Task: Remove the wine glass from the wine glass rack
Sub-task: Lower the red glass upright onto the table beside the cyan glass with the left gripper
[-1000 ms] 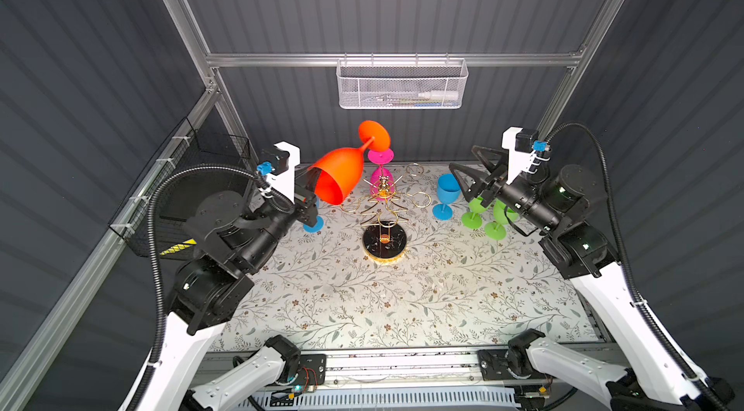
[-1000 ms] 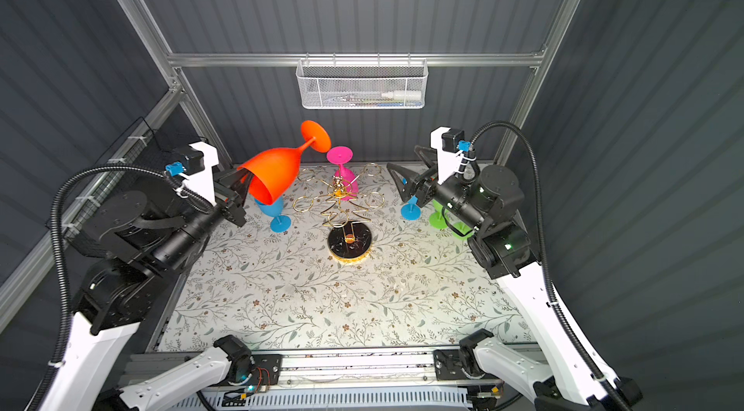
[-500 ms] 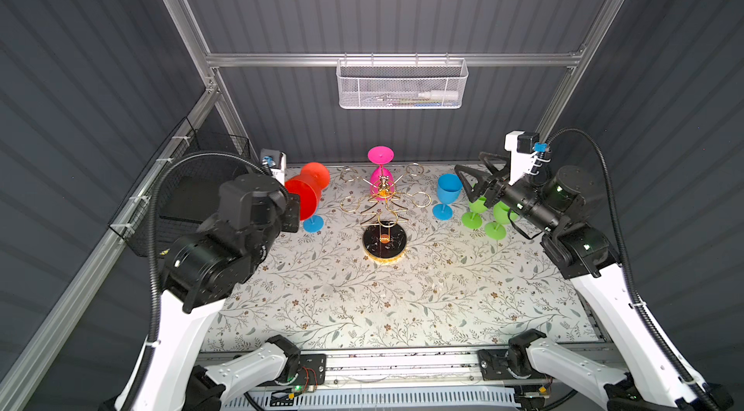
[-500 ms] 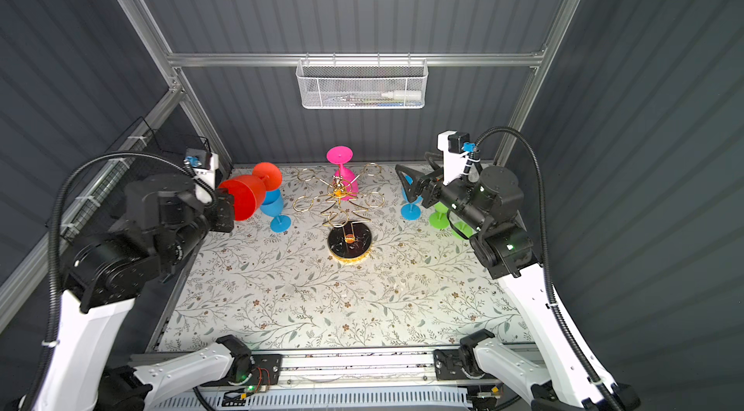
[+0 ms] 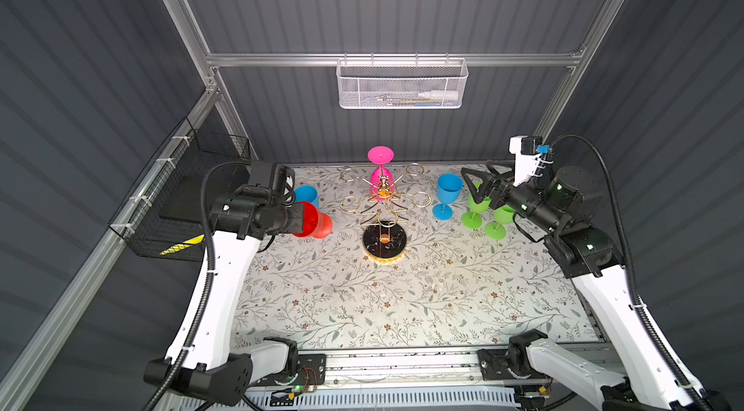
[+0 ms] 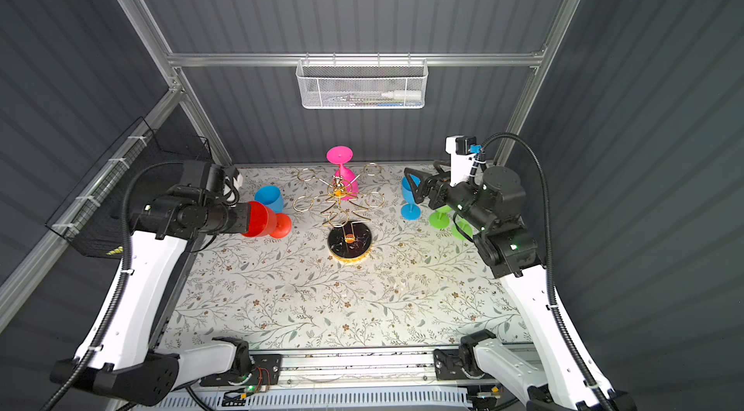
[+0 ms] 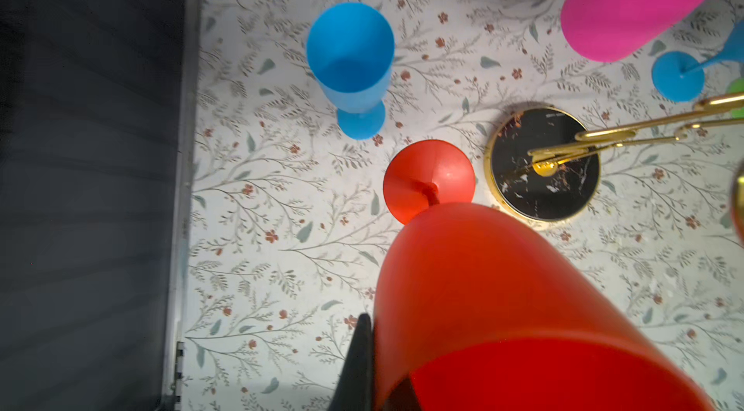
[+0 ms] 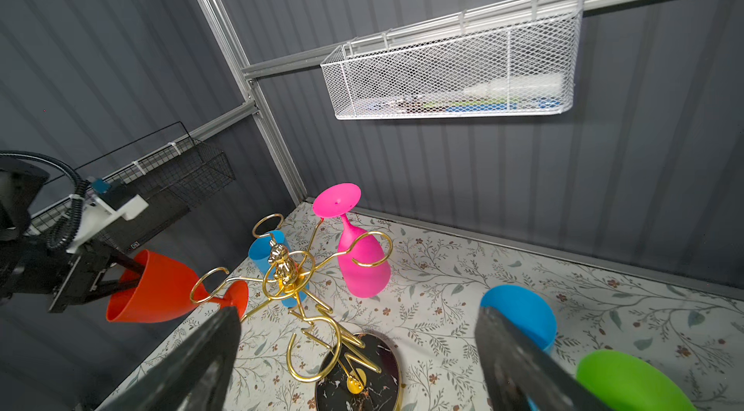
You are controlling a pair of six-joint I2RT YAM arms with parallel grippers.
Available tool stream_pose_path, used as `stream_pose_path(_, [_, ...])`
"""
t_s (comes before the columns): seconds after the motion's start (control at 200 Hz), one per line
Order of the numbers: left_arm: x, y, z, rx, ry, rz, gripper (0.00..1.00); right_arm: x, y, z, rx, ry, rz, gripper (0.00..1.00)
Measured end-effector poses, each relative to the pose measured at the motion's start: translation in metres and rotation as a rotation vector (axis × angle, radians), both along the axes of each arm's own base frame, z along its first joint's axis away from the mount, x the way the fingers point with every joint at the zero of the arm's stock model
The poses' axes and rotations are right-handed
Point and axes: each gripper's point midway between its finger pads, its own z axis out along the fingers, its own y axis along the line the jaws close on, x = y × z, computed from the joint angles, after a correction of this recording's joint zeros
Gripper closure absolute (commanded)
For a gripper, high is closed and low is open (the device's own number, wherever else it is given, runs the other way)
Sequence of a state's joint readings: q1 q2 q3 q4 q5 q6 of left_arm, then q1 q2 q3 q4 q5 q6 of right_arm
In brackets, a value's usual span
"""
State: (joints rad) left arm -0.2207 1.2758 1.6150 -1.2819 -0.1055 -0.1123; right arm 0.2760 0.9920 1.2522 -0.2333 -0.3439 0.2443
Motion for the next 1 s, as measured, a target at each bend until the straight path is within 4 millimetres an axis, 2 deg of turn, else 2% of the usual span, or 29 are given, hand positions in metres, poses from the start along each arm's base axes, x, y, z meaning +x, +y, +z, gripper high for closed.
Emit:
stream_pose_path(0.2, [0.009, -0.019, -0.037, -0.057, 0.111, -0.060, 1.00, 0.001, -0.007, -0.009, 0.003, 0.025, -0.016, 0.06])
stream_pose_path(0.455, [0.031, -0.024, -0.070, -0.040, 0.192, -0.058, 1.00, 0.004, -0.009, -0.018, 0.005, 0.057, -0.016, 0.06])
stream_pose_path(0.83, [0.063, -0.023, -0.104, -0.020, 0.244, -0.047, 1.00, 0.009, -0.015, -0.028, 0.011, 0.096, -0.020, 0.05])
stream_pose_path(1.0, [0.079, -0.019, -0.108, -0.016, 0.232, -0.028, 0.99, 0.016, -0.017, -0.039, 0.023, 0.147, -0.019, 0.05])
